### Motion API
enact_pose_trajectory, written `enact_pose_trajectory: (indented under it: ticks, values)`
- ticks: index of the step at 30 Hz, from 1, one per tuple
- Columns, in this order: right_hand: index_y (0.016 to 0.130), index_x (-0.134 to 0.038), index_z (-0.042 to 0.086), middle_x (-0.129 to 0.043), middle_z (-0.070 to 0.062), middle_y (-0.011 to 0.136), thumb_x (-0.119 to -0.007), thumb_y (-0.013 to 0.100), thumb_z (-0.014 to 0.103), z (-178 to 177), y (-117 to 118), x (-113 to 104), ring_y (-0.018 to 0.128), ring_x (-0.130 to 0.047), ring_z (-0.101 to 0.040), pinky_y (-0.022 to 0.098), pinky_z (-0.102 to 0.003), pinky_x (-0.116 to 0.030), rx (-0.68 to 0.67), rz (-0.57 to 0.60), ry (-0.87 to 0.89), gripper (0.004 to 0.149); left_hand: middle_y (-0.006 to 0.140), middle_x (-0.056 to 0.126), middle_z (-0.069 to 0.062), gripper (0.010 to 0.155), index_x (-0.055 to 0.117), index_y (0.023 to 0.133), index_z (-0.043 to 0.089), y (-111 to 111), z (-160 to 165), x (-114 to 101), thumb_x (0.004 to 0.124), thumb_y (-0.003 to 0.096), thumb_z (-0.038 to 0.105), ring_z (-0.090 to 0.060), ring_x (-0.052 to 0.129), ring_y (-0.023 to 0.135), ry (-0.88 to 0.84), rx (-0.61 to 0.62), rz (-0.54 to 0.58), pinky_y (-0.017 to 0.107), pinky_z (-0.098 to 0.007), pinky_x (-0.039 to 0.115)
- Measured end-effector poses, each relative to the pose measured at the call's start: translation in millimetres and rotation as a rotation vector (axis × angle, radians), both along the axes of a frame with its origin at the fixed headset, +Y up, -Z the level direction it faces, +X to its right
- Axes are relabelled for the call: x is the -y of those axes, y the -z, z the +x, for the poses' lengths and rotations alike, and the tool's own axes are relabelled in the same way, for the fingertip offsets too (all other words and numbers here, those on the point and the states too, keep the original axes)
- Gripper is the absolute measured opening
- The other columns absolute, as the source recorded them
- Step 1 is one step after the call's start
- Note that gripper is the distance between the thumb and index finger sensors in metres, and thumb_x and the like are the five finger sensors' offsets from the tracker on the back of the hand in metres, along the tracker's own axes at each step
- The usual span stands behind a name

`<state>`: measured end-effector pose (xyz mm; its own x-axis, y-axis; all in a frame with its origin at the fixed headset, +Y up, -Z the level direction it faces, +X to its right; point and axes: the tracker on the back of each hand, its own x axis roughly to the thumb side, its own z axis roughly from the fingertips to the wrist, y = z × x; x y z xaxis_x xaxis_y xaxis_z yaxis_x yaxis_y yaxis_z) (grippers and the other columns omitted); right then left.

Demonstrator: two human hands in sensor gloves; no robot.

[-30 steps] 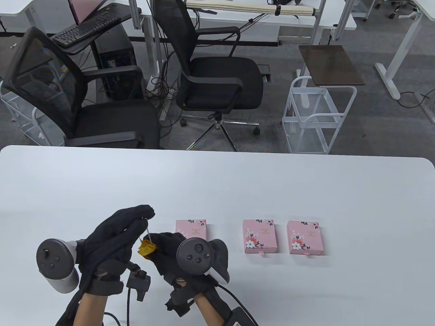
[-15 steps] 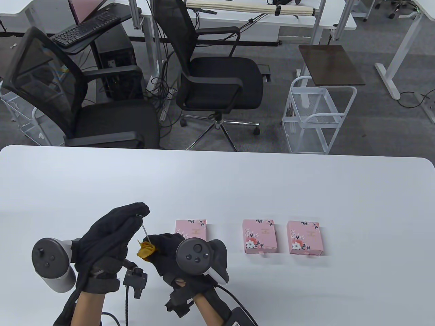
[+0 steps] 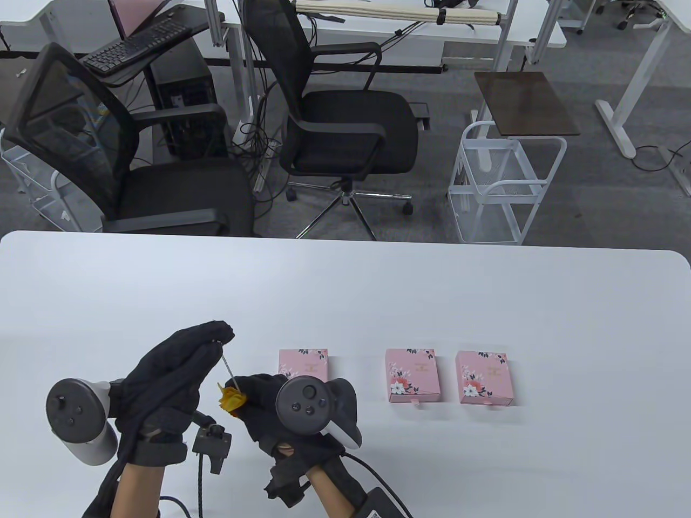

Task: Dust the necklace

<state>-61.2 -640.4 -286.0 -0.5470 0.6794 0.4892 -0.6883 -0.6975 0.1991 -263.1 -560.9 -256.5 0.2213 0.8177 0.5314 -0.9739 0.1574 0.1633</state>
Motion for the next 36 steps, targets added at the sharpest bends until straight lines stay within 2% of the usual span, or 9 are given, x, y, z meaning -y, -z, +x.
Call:
enact_pose_trajectory:
  ticks: [3, 7, 13, 16, 18, 23, 28, 33, 36]
  values:
    - [0.093, -0.081, 0.014, -0.091, -0.016, 0.081, -0.080, 0.062, 0.033, -1, 1, 3, 0.063, -0.090, -0.039, 0.056, -0.055, -0.075, 0.012, -0.006, -0.004, 0.036, 0.085, 0.102, 0.002, 0.035, 0.093, 0.085, 0.032, -1, -1, -1, 0.090, 0.0520, 0.043, -0.022, 0.094, 0.077, -0.008, 0.002, 0.006, 0.057, -0.043, 0.083]
    - [0.096, -0.079, 0.013, -0.087, -0.018, 0.088, -0.079, 0.063, 0.027, -2, 3, 6, 0.069, -0.087, -0.043, 0.058, -0.057, -0.072, -0.019, -0.044, -0.044, 0.036, 0.084, 0.102, 0.002, 0.035, 0.093, 0.085, 0.033, -2, -5, -2, 0.090, 0.0520, 0.043, -0.021, 0.095, 0.077, -0.018, -0.005, 0.011, 0.056, -0.042, 0.083]
    - [0.093, -0.082, 0.010, -0.093, -0.018, 0.078, -0.078, 0.064, 0.032, -5, 6, 15, 0.058, -0.092, -0.038, 0.053, -0.053, -0.077, -0.020, -0.111, -0.054, 0.036, 0.084, 0.103, 0.002, 0.035, 0.093, 0.085, 0.032, -2, -10, -2, 0.090, 0.0519, 0.042, -0.021, 0.095, 0.076, -0.036, -0.010, 0.015, 0.056, -0.042, 0.083]
    - [0.096, -0.079, 0.010, -0.089, -0.020, 0.085, -0.077, 0.064, 0.028, -9, 6, 17, 0.065, -0.090, -0.042, 0.055, -0.055, -0.075, -0.057, -0.143, -0.092, 0.037, 0.083, 0.103, 0.002, 0.035, 0.093, 0.085, 0.032, -1, -9, -1, 0.090, 0.0520, 0.042, -0.021, 0.095, 0.076, -0.030, -0.019, 0.018, 0.056, -0.042, 0.083]
    - [0.098, -0.077, 0.010, -0.087, -0.020, 0.088, -0.077, 0.064, 0.027, -10, 6, 19, 0.067, -0.089, -0.042, 0.056, -0.055, -0.074, -0.051, -0.139, -0.119, 0.037, 0.083, 0.103, 0.001, 0.035, 0.093, 0.086, 0.031, -1, -8, -2, 0.089, 0.0522, 0.041, -0.021, 0.095, 0.075, -0.041, -0.009, 0.021, 0.056, -0.042, 0.083]
    - [0.093, -0.081, 0.009, -0.093, -0.018, 0.076, -0.076, 0.065, 0.034, -11, 8, 25, 0.056, -0.093, -0.037, 0.050, -0.052, -0.078, -0.047, -0.167, -0.131, 0.037, 0.083, 0.103, 0.001, 0.035, 0.093, 0.086, 0.031, -2, -10, -2, 0.089, 0.0523, 0.041, -0.021, 0.095, 0.075, -0.040, -0.021, 0.029, 0.056, -0.042, 0.083]
    - [0.097, -0.077, 0.010, -0.089, -0.019, 0.085, -0.078, 0.064, 0.029, -13, 7, 25, 0.064, -0.090, -0.041, 0.054, -0.054, -0.075, -0.048, -0.145, -0.170, 0.038, 0.083, 0.103, 0.001, 0.035, 0.093, 0.086, 0.031, -2, -13, -3, 0.089, 0.0525, 0.041, -0.020, 0.095, 0.075, -0.061, -0.029, 0.033, 0.055, -0.042, 0.083]
    - [0.092, -0.082, 0.008, -0.095, -0.018, 0.074, -0.076, 0.065, 0.033, -16, 7, 32, 0.053, -0.094, -0.036, 0.048, -0.051, -0.079, -0.049, -0.168, -0.186, 0.037, 0.083, 0.103, 0.002, 0.035, 0.093, 0.086, 0.032, -3, -17, -4, 0.089, 0.0526, 0.042, -0.020, 0.095, 0.075, -0.068, -0.039, 0.037, 0.056, -0.041, 0.083]
    - [0.095, -0.079, 0.010, -0.092, -0.018, 0.082, -0.079, 0.064, 0.030, -19, 7, 33, 0.061, -0.092, -0.039, 0.053, -0.053, -0.077, -0.075, -0.159, -0.244, 0.037, 0.083, 0.103, 0.002, 0.035, 0.093, 0.086, 0.032, -3, -18, -4, 0.089, 0.0525, 0.042, -0.020, 0.095, 0.075, -0.071, -0.040, 0.034, 0.056, -0.041, 0.083]
